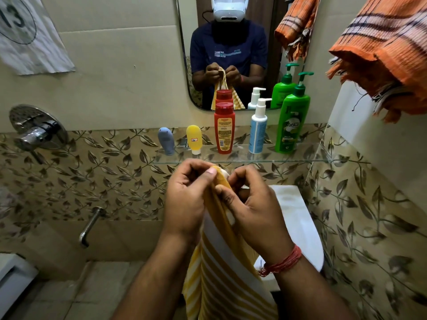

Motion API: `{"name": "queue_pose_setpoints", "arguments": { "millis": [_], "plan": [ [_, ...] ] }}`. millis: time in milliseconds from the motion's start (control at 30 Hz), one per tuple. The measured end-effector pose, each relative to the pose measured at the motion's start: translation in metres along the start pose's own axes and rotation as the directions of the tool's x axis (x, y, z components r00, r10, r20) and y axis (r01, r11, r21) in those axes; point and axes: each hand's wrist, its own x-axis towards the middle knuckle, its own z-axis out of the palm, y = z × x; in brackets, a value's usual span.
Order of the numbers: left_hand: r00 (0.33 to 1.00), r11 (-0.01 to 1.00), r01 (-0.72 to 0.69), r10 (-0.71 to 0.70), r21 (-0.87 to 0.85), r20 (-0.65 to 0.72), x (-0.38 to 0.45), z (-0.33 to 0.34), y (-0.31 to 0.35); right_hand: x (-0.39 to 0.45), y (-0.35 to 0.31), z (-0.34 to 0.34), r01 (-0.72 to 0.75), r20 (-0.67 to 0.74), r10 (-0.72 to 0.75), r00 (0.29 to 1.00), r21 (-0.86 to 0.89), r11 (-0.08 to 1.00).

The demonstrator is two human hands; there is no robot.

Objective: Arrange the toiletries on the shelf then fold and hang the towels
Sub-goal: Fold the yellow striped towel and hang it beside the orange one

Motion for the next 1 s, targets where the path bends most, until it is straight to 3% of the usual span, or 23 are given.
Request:
{"name": "queue_pose_setpoints", "arguments": {
  "millis": [167,367,467,600,833,1000],
  "plan": [
    [0.955,0.993,-0.121,0.111,-0.018,-0.275,0.028,-0.027,0.01,-0.007,0.033,-0.015,0.07,0.339,-0.036,0.94,-0.089,0.994],
    [0.815,0.967,-0.253,0.204,-0.016,-0.542,0.055,-0.061,0.019,-0.012,0.066,-0.04,0.105,0.474,0.039,0.88,-0.275,0.956],
    [0.787,0.966,-0.257,0.215,0.009,-0.579,0.058,-0.07,0.017,-0.009,0.072,-0.055,0.127,0.522,0.082,0.849,-0.352,0.927],
    [0.768,0.974,-0.225,0.187,0.014,-0.612,0.057,-0.077,0.011,-0.005,0.06,-0.072,0.316,0.611,0.071,0.789,-0.503,0.804],
    [0.714,0.972,-0.229,0.202,0.049,-0.671,0.058,-0.085,0.013,-0.008,0.039,-0.1,0.429,0.521,-0.05,0.852,-0.64,0.637],
    [0.717,0.971,-0.234,0.207,0.05,-0.666,0.058,-0.083,0.011,-0.008,0.037,-0.113,0.434,0.578,0.021,0.816,-0.636,0.638]
  ]
}}
